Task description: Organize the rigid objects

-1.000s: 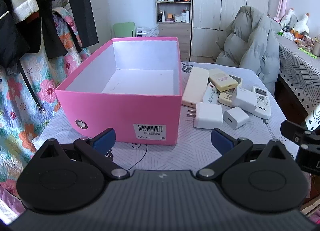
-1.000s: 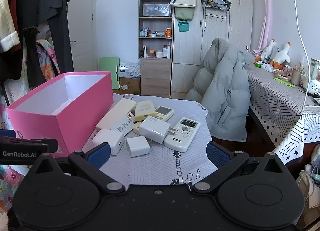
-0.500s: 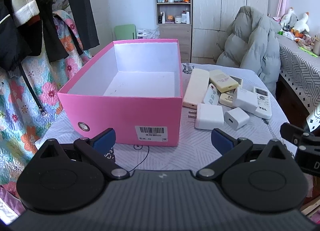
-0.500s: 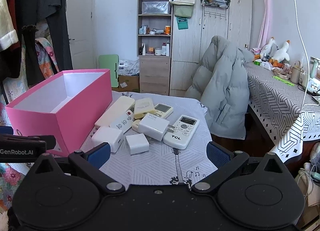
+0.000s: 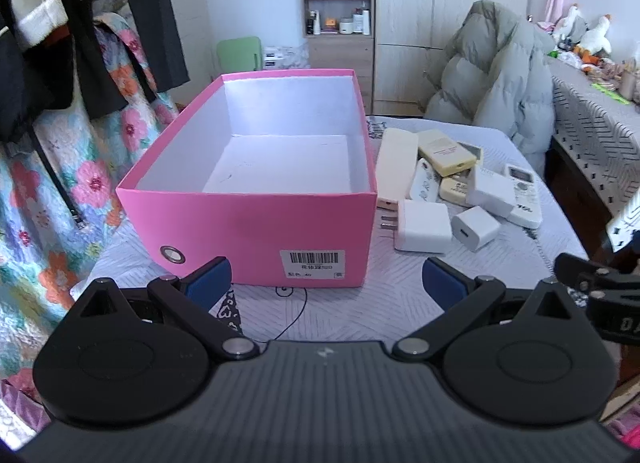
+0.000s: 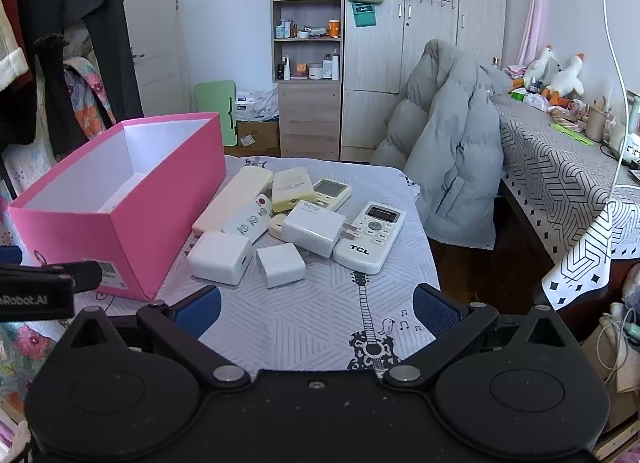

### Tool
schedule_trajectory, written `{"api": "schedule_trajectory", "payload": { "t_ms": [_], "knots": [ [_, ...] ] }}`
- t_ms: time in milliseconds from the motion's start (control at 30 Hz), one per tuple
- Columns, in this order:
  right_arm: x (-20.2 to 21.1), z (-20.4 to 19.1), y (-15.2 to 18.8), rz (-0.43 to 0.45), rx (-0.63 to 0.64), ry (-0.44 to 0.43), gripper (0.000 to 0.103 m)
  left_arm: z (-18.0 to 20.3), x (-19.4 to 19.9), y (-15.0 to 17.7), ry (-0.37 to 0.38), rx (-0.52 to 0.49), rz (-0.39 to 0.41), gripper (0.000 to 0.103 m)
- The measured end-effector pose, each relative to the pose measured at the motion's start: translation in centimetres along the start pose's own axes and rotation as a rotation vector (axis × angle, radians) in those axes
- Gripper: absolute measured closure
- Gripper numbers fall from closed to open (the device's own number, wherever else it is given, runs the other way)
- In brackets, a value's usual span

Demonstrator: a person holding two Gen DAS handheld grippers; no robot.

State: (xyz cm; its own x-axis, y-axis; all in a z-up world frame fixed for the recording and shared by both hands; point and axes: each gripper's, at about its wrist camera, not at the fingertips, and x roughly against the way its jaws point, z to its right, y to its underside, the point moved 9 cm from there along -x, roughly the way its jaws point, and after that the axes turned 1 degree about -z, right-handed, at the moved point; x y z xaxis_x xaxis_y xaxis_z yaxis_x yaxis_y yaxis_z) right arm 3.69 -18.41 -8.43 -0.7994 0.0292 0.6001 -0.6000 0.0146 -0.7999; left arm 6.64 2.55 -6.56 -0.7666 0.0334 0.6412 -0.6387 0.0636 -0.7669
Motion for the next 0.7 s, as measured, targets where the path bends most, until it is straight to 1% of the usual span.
{"api": "schedule_trajectory", "payload": {
  "t_ms": [100,167,233,300,367,467,567,633,700],
  "knots": [
    [-0.1,-0.2,-0.1,-0.015,-0.001,-0.006,0.000,-0.1,1.0,-0.7,0.021,-0.026,0.064,0.000],
    [0.1,-0.2,-0.4,-0.019,-0.029,-0.037,0.000,-0.3,1.8,-1.6,0.044,-0.041,0.095,0.000],
    [0.6,-0.2,-1.1,0.013,-0.055,-0.073,0.000,-0.9,2.8,-2.8,0.064,-0.052,0.137,0.000],
    [1.1,-0.3,-1.9,0.053,-0.062,-0.087,0.000,-1.4,3.8,-4.1,0.053,-0.099,0.176,0.000],
    [1.2,-0.5,-2.6,0.058,-0.042,-0.083,0.000,-1.5,4.3,-5.0,0.066,-0.137,0.166,0.000],
    [0.9,-0.8,-2.9,0.030,-0.045,-0.098,0.000,-1.5,4.5,-5.6,0.108,-0.162,0.122,0.000],
    [0.7,-1.1,-2.9,0.024,-0.065,-0.131,0.000,-1.8,4.1,-5.8,0.107,-0.197,0.089,0.000],
    [0.7,-1.3,-3.0,0.045,-0.066,-0.148,0.000,-2.3,3.6,-6.2,0.123,-0.192,0.070,0.000],
    [0.7,-1.7,-3.4,0.109,-0.037,-0.153,0.000,-3.5,2.8,-6.7,0.139,-0.164,0.059,0.001]
  ]
}}
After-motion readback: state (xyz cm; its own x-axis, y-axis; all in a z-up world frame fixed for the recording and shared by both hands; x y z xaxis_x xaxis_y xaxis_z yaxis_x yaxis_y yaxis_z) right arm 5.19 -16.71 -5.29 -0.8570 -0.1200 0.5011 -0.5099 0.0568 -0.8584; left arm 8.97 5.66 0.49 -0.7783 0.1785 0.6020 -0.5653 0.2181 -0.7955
